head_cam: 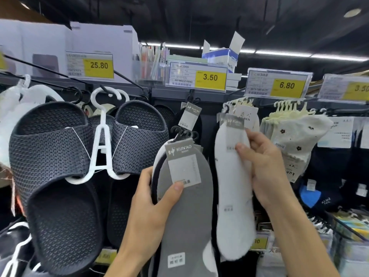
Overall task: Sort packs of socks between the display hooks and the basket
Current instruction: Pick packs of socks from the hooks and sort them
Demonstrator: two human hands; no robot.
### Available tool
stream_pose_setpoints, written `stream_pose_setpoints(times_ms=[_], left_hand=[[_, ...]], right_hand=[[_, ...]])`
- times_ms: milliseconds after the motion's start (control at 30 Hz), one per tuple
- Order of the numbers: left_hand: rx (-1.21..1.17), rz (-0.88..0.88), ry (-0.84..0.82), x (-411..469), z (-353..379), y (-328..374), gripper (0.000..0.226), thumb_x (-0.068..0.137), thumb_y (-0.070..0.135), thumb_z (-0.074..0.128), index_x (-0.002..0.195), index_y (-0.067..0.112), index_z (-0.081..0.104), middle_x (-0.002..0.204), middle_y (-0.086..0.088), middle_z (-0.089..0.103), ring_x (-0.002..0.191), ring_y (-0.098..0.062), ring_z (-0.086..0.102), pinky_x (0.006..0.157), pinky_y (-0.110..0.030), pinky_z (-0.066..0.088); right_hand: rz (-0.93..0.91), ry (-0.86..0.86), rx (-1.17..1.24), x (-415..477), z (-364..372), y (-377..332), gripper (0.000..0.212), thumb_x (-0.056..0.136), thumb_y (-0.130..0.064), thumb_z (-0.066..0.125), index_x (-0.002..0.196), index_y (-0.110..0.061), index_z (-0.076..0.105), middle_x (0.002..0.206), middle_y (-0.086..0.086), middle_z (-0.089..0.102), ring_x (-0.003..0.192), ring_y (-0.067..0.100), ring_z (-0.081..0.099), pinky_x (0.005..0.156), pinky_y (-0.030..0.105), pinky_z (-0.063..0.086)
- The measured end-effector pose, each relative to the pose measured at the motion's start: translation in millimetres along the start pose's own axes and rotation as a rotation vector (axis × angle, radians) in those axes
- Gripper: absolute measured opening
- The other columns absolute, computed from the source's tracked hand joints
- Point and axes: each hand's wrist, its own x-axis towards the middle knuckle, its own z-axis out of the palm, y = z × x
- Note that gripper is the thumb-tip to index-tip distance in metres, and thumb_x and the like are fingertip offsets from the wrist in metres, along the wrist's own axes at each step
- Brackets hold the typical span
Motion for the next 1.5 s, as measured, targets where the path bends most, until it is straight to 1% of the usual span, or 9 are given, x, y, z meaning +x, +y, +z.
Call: stream_pose_setpoints(times_ms=[233,400,600,833,1100,1200,1300,1433,1500], left_hand=[[0.02,0.031,-0.003,-2.6,-4.6,3.4,0.032,0.072,0.051,0.073,0.101,0.044,0.064,0.102,0.01,0.077,0.089,-0.006,0.074,0.067,-0.016,0.056],[0.03,0.028,-0.013,-2.0,-3.9,2.0,0.033,0.074,0.051,0.073,0.104,0.042,0.064,0.105,0.01,0.076,0.092,-0.007,0.074,0.07,-0.016,0.056],[0.038,0.023,-0.025,-0.9,-6.6,3.3,0.032,0.074,0.051,0.073,0.104,0.043,0.063,0.105,0.01,0.076,0.093,-0.005,0.073,0.071,-0.015,0.055],[0.038,0.032,-0.023,-1.1,-6.4,1.0,0.031,0.074,0.049,0.073,0.103,0.042,0.064,0.104,0.009,0.076,0.092,-0.004,0.073,0.07,-0.014,0.055],[0.044,0.042,-0.026,-1.0,-3.4,0.9,0.03,0.074,0.048,0.072,0.102,0.043,0.063,0.103,0.01,0.076,0.091,-0.005,0.073,0.07,-0.014,0.055],[0.028,0.035,-0.029,-0.6,-3.4,-0.7,0.031,0.073,0.048,0.072,0.102,0.043,0.064,0.103,0.008,0.077,0.091,-0.006,0.073,0.069,-0.015,0.056],[0.023,0.04,-0.031,-0.6,-2.8,-2.0,0.032,0.072,0.049,0.072,0.102,0.043,0.064,0.104,0.008,0.077,0.092,-0.006,0.073,0.069,-0.015,0.056],[0.018,0.035,-0.05,-4.9,-6.8,-3.6,0.034,0.072,0.048,0.072,0.104,0.042,0.064,0.105,0.007,0.076,0.093,-0.008,0.073,0.07,-0.017,0.056],[0.024,0.038,-0.054,-10.2,-13.1,-3.3,0.035,0.072,0.047,0.071,0.106,0.042,0.065,0.105,0.007,0.075,0.092,-0.006,0.073,0.071,-0.017,0.056]], right_hand=[[-0.099,0.028,-0.364,70.7,26.1,4.8,0.034,0.093,-0.013,0.063,0.123,-0.029,0.056,0.117,-0.004,0.067,0.092,0.006,0.066,0.06,0.017,0.055],[-0.131,-0.091,-0.374,92.5,54.3,19.0,0.053,0.094,-0.005,0.057,0.141,-0.027,0.046,0.133,-0.004,0.059,0.116,0.017,0.061,0.096,0.045,0.055],[-0.139,-0.211,-0.381,99.5,65.3,35.4,0.067,0.092,0.0,0.051,0.151,-0.026,0.035,0.148,0.0,0.05,0.132,0.018,0.051,0.112,0.048,0.042],[-0.109,-0.259,-0.301,106.0,58.3,50.3,0.07,0.092,0.002,0.054,0.152,-0.026,0.034,0.131,0.006,0.062,0.104,0.009,0.069,0.079,0.025,0.058],[-0.024,-0.245,-0.301,104.5,52.1,67.4,0.05,0.09,-0.008,0.068,0.134,-0.023,0.05,0.113,-0.011,0.066,0.091,-0.007,0.067,0.073,0.016,0.055],[0.056,-0.122,-0.12,98.7,57.1,72.5,0.035,0.096,-0.027,0.061,0.128,-0.016,0.057,0.113,0.001,0.071,0.092,0.008,0.07,0.076,0.026,0.058],[0.355,0.013,0.232,98.7,67.4,78.5,0.049,0.105,-0.045,0.036,0.131,-0.008,0.058,0.118,0.012,0.068,0.098,0.025,0.064,0.094,0.047,0.053],[0.573,-0.038,0.103,94.4,72.5,77.8,0.045,0.108,-0.037,0.031,0.119,-0.011,0.066,0.083,0.005,0.068,0.077,0.021,0.059,0.076,0.036,0.052],[0.554,-0.024,-0.006,88.7,72.0,69.3,0.046,0.108,-0.038,0.03,0.125,-0.011,0.063,0.1,0.005,0.07,0.091,0.022,0.063,0.083,0.037,0.053]])
